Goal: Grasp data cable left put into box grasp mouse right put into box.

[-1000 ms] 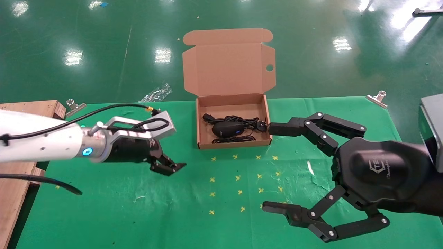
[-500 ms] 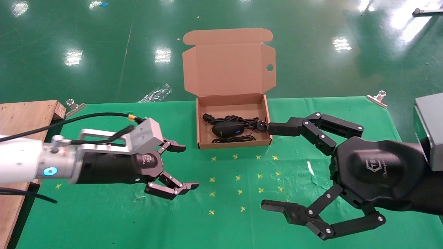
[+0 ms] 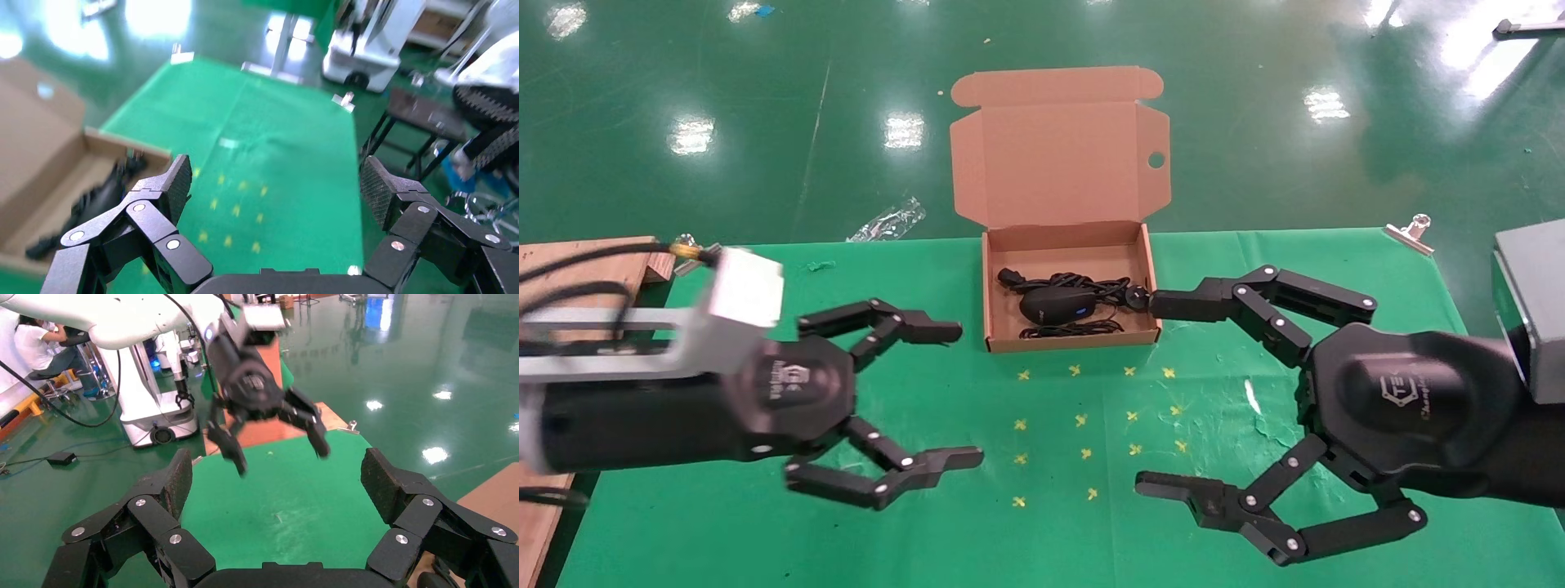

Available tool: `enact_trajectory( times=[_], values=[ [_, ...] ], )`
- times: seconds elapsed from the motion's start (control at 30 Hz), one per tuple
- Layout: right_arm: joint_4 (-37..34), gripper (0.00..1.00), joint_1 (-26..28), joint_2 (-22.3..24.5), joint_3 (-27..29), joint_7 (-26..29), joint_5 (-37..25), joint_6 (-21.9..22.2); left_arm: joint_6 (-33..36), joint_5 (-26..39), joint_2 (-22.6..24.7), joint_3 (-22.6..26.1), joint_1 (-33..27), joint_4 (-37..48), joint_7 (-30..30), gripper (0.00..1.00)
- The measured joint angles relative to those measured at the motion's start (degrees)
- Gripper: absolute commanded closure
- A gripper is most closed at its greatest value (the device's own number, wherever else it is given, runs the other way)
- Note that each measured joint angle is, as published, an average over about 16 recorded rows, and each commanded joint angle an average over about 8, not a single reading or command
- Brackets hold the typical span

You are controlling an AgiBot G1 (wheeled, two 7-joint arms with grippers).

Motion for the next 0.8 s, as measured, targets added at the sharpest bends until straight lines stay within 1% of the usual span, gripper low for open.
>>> enact_trajectory(
  times=[0.2, 0.37, 0.6, 0.8],
  values=[
    [0.0, 0.00, 0.0, 0.0, 0.0, 0.0, 0.0, 0.0, 3.1, -8.4, -2.3, -4.4, 2.8, -0.3, 4.1, 0.00],
    [0.0, 0.00, 0.0, 0.0, 0.0, 0.0, 0.0, 0.0, 4.8, -13.0, -3.5, -6.7, 4.3, -0.5, 6.1, 0.00],
    [0.0, 0.00, 0.0, 0.0, 0.0, 0.0, 0.1, 0.0, 5.5, -15.0, -4.0, -7.8, 5.0, -0.5, 6.9, 0.00],
    [0.0, 0.00, 0.0, 0.0, 0.0, 0.0, 0.0, 0.0, 5.3, -14.3, -3.8, -7.4, 4.7, -0.5, 6.7, 0.00]
  ],
)
